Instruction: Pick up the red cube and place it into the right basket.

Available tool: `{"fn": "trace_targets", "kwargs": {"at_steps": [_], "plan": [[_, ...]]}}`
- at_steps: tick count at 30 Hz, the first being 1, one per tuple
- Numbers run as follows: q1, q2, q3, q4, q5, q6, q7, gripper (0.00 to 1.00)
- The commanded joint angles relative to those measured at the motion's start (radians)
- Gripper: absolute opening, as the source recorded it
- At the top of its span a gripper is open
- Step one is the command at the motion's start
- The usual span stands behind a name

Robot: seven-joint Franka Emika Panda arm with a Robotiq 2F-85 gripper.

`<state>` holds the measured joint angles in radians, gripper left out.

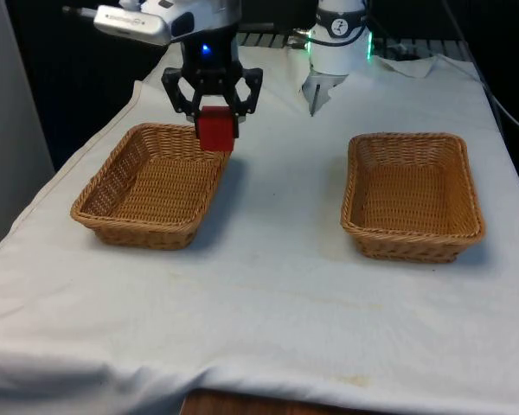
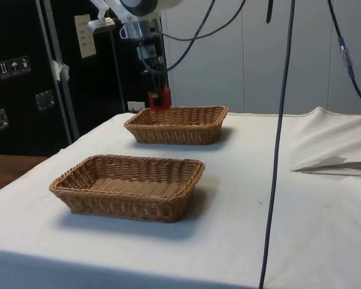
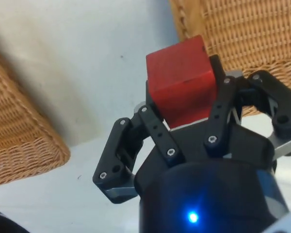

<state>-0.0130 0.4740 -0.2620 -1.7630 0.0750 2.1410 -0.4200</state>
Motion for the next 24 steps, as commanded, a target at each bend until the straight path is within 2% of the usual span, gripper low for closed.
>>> {"fn": "trace_targets", "kwargs": {"at_steps": [1, 5, 6, 7, 15, 16, 17, 24], "plan": [[-0.008, 0.005, 0.000, 0.003, 0.007, 0.006, -0.016, 0.01], [-0.012, 0.017, -0.021, 0.010, 0.010, 0.009, -0.052, 0.01], [-0.004, 0.013, -0.026, 0.006, 0.003, 0.006, -0.043, 0.01], [-0.013, 0.020, -0.024, 0.012, 0.011, 0.010, -0.059, 0.01], [-0.021, 0.055, -0.066, 0.029, 0.026, 0.022, -0.131, 0.01], [-0.011, 0.047, -0.069, 0.022, 0.020, 0.020, -0.118, 0.01], [-0.022, 0.060, -0.071, 0.033, 0.028, 0.023, -0.139, 0.01], [-0.029, 0.106, -0.111, 0.060, 0.052, 0.032, -0.202, 0.01]]}}
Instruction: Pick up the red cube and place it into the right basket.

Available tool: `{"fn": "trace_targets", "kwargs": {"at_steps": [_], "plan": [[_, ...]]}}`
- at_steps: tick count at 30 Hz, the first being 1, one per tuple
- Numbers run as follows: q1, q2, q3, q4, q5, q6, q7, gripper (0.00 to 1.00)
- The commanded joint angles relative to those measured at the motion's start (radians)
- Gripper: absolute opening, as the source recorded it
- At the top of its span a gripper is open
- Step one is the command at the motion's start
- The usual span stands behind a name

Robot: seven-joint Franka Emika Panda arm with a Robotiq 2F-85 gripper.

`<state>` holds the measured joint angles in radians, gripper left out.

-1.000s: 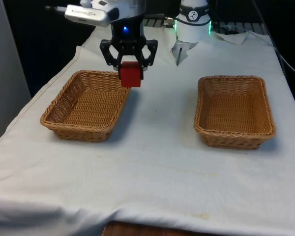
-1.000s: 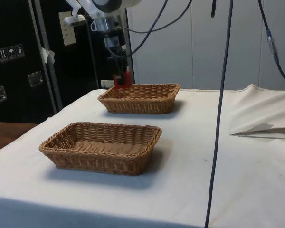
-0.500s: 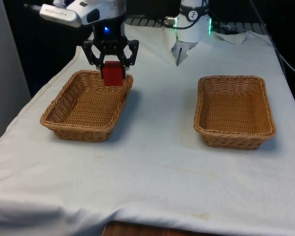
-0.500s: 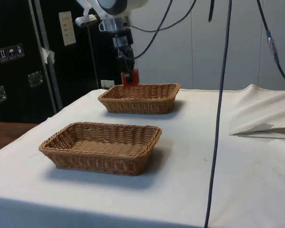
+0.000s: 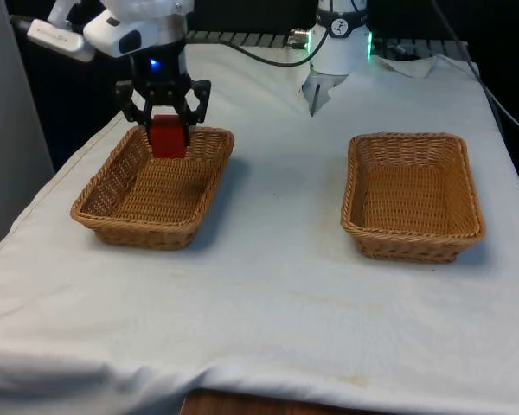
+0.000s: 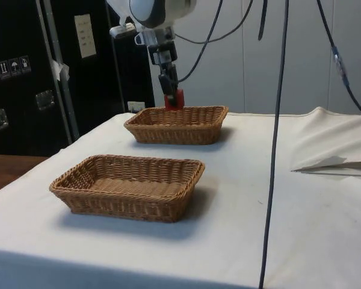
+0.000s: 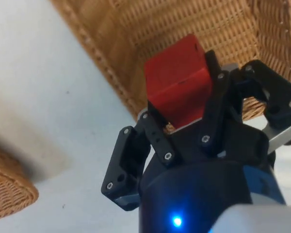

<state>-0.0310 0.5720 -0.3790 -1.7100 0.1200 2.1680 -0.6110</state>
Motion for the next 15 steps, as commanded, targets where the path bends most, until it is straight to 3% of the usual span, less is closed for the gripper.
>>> {"fn": "trace_targets", "kwargs": {"at_steps": [1, 2, 3, 10, 11, 12, 15], "plan": [[-0.012, 0.014, 0.001, 0.011, 0.011, 0.006, -0.018, 0.01], [-0.001, 0.007, -0.005, 0.004, 0.005, 0.002, -0.008, 0.01], [-0.013, 0.021, -0.005, 0.015, 0.015, 0.008, -0.026, 0.01], [-0.018, 0.077, -0.040, 0.049, 0.051, 0.019, -0.086, 0.01], [-0.010, 0.072, -0.047, 0.044, 0.047, 0.015, -0.081, 0.01], [-0.019, 0.083, -0.043, 0.053, 0.057, 0.019, -0.092, 0.01], [-0.021, 0.101, -0.047, 0.063, 0.075, 0.020, -0.107, 0.01]]}}
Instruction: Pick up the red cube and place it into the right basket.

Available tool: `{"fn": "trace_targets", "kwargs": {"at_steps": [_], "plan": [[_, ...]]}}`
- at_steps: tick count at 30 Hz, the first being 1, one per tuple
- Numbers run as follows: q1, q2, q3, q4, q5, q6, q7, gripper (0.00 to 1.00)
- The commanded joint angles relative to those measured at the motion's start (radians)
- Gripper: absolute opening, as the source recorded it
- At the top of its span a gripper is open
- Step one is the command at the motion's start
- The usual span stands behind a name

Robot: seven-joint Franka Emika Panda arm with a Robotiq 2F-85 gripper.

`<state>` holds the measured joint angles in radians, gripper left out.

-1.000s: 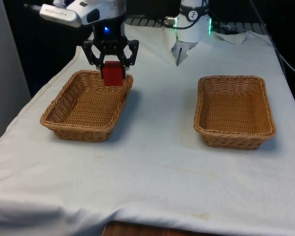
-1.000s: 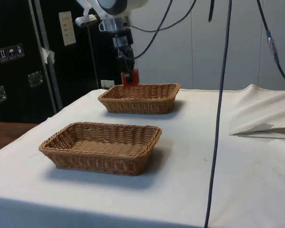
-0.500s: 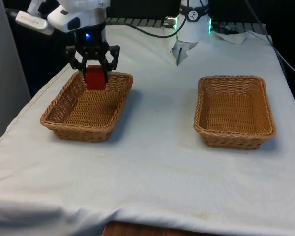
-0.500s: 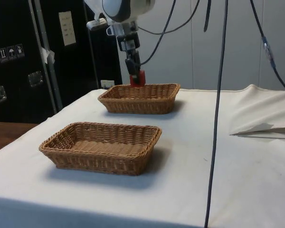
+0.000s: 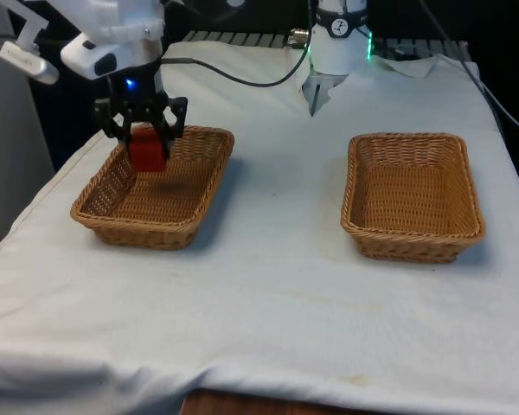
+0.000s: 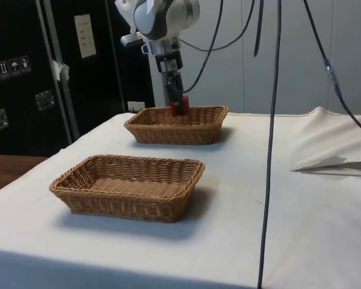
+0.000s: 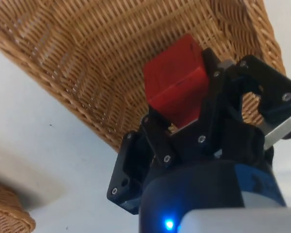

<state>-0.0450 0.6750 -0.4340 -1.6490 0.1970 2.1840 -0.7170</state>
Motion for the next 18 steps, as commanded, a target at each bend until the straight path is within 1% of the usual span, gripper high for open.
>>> {"fn": "trace_targets", "kwargs": {"at_steps": [1, 4, 5, 6, 8, 13, 14, 15, 16, 18], "plan": [[-0.010, 0.010, 0.008, 0.006, 0.013, 0.005, -0.011, 0.01], [-0.013, 0.032, 0.006, 0.014, 0.037, 0.009, -0.028, 0.01], [-0.003, 0.025, -0.004, 0.006, 0.033, 0.006, -0.023, 0.01], [-0.014, 0.039, 0.005, 0.018, 0.046, 0.010, -0.033, 0.01], [-0.016, 0.064, 0.000, 0.029, 0.071, 0.014, -0.051, 0.01], [-0.018, 0.101, -0.009, 0.051, 0.112, 0.013, -0.079, 0.01], [-0.017, 0.111, -0.016, 0.057, 0.125, 0.011, -0.090, 0.01], [-0.008, 0.102, -0.019, 0.047, 0.113, 0.013, -0.077, 0.01], [-0.017, 0.111, -0.016, 0.057, 0.125, 0.011, -0.090, 0.01], [-0.013, 0.117, -0.024, 0.060, 0.138, 0.008, -0.100, 0.01]]}}
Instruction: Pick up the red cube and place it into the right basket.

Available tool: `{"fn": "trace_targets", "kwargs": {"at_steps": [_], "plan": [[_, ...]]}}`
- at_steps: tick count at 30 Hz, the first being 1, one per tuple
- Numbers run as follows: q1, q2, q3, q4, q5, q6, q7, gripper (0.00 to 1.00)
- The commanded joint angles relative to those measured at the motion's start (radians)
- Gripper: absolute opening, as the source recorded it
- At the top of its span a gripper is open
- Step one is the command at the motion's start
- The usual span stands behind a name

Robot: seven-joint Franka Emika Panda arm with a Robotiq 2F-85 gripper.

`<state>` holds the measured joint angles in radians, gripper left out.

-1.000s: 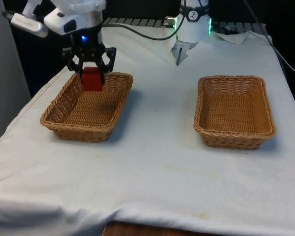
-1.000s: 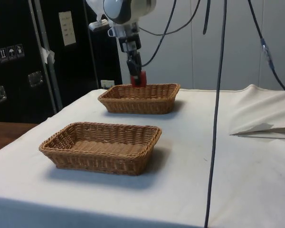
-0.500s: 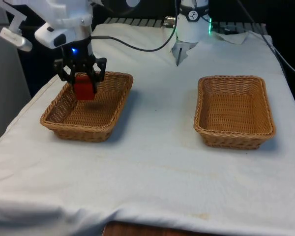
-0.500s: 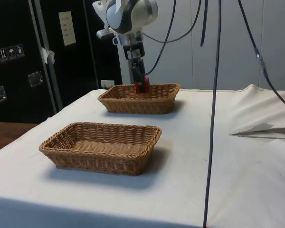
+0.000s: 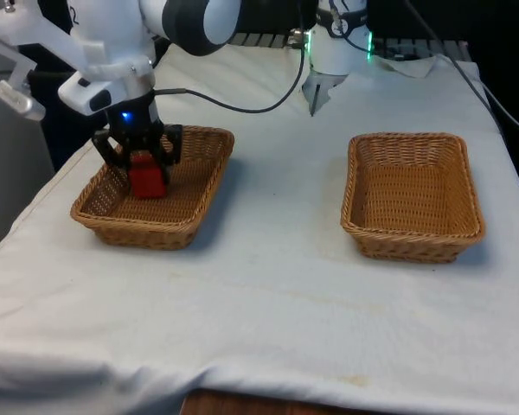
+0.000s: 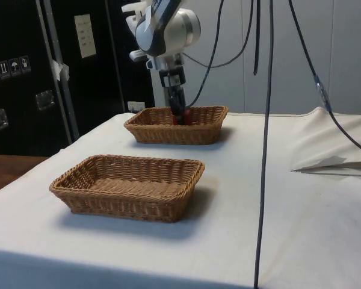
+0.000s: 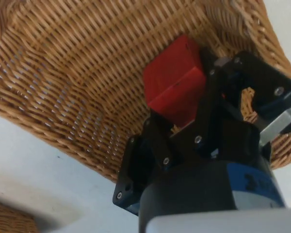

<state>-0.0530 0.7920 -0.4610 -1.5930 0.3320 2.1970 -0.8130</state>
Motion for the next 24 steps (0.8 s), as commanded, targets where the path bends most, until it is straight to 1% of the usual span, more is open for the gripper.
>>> {"fn": "trace_targets", "kwargs": {"at_steps": [1, 4, 5, 6, 12, 13, 14, 15, 16, 17, 18, 19, 22, 23, 24], "plan": [[-0.005, -0.001, 0.001, 0.004, 0.004, -0.005, -0.005, 0.01], [-0.004, -0.001, -0.001, 0.002, 0.003, -0.003, -0.005, 0.01], [0.000, 0.000, -0.003, 0.000, 0.001, -0.001, -0.001, 0.01], [-0.003, -0.001, -0.002, 0.001, 0.003, -0.002, -0.006, 0.01], [-0.005, 0.004, -0.002, 0.001, 0.004, 0.000, -0.010, 0.01], [-0.005, 0.005, -0.002, 0.001, 0.004, 0.000, -0.011, 0.01], [0.000, 0.002, -0.005, -0.002, 0.001, -0.001, -0.005, 0.01], [-0.005, 0.005, -0.002, 0.001, 0.005, 0.000, -0.011, 0.01], [-0.005, 0.006, -0.002, 0.002, 0.005, -0.001, -0.011, 0.06], [-0.006, 0.007, -0.002, 0.002, 0.005, -0.001, -0.012, 0.13], [-0.006, 0.007, -0.002, 0.002, 0.005, -0.001, -0.012, 0.22], [-0.006, 0.008, -0.002, 0.002, 0.005, -0.001, -0.013, 0.42], [-0.006, 0.008, -0.002, 0.003, 0.006, -0.001, -0.014, 0.72], [0.000, 0.006, -0.006, -0.002, 0.001, -0.001, -0.008, 0.82], [-0.006, 0.009, -0.002, 0.003, 0.006, -0.001, -0.014, 0.82]]}}
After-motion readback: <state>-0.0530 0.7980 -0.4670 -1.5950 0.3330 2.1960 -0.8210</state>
